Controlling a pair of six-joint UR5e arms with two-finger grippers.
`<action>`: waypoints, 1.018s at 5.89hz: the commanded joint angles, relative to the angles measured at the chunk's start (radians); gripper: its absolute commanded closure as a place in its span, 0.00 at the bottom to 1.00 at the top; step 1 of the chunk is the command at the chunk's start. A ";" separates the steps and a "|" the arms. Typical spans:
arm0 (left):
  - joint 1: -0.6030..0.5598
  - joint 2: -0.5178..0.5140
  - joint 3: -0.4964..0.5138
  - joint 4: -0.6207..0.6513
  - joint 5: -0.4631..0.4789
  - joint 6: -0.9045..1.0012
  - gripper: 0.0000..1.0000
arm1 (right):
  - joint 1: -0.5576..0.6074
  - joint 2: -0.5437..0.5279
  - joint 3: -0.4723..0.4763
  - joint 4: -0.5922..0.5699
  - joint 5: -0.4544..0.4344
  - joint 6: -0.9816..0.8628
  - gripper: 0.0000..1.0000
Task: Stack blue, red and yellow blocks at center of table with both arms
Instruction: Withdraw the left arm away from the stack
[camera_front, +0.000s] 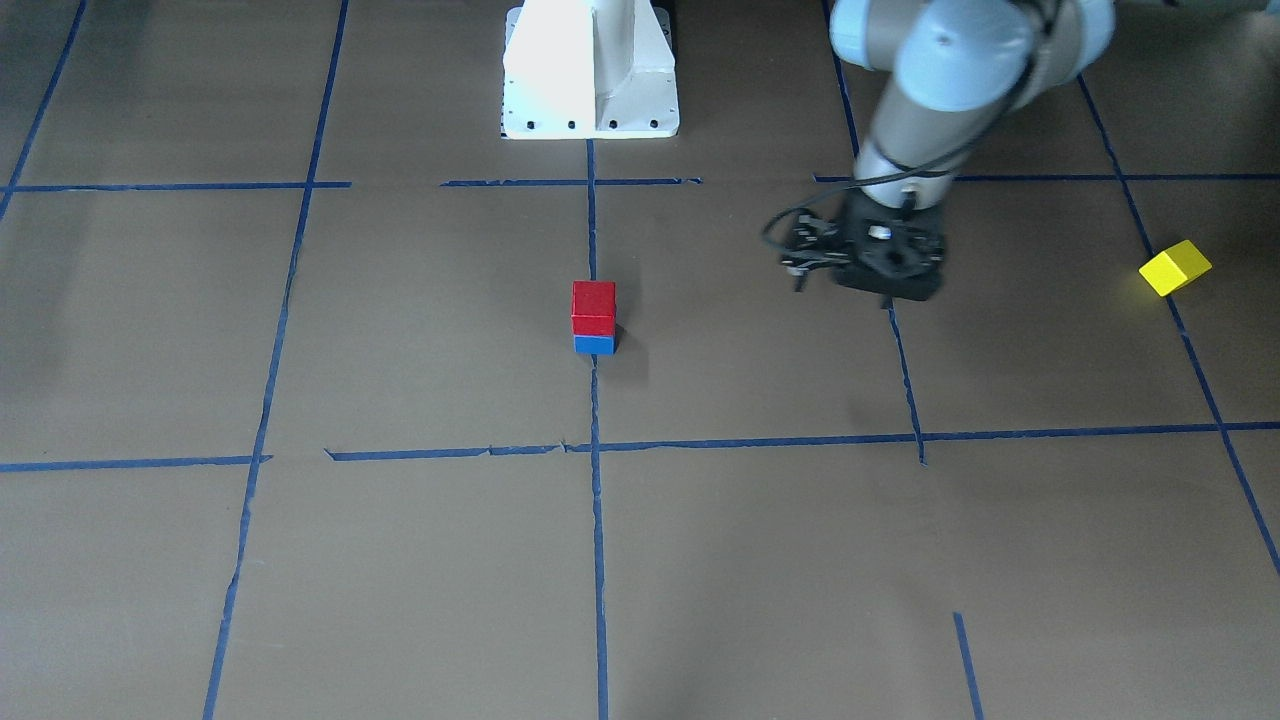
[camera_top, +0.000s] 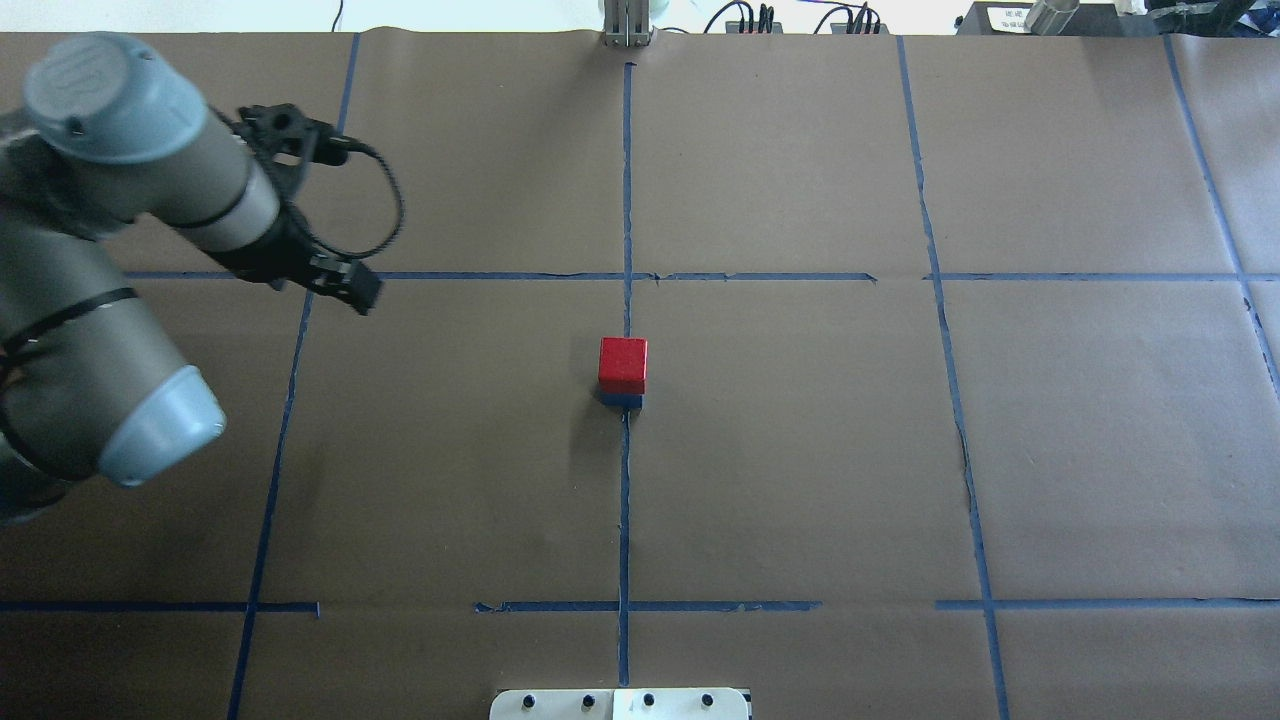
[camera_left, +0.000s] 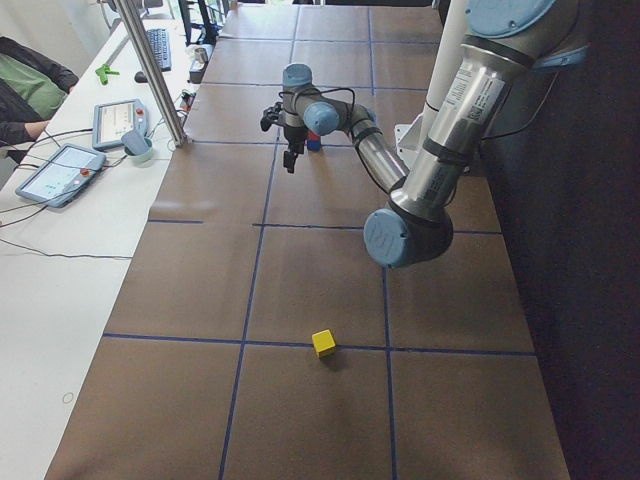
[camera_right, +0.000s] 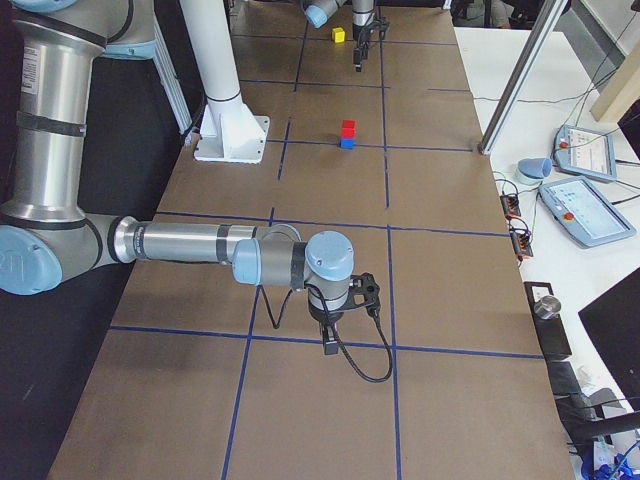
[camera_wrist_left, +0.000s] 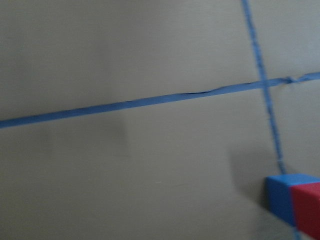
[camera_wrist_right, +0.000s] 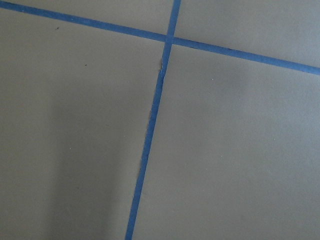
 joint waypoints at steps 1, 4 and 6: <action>-0.186 0.324 -0.006 -0.178 -0.115 0.306 0.00 | -0.002 -0.001 0.000 0.000 0.000 0.000 0.00; -0.274 0.658 0.098 -0.530 -0.175 -0.023 0.00 | -0.005 0.000 0.000 0.000 0.000 -0.002 0.00; -0.274 0.700 0.334 -0.937 -0.166 -0.235 0.01 | -0.008 0.000 0.000 0.002 0.000 -0.002 0.00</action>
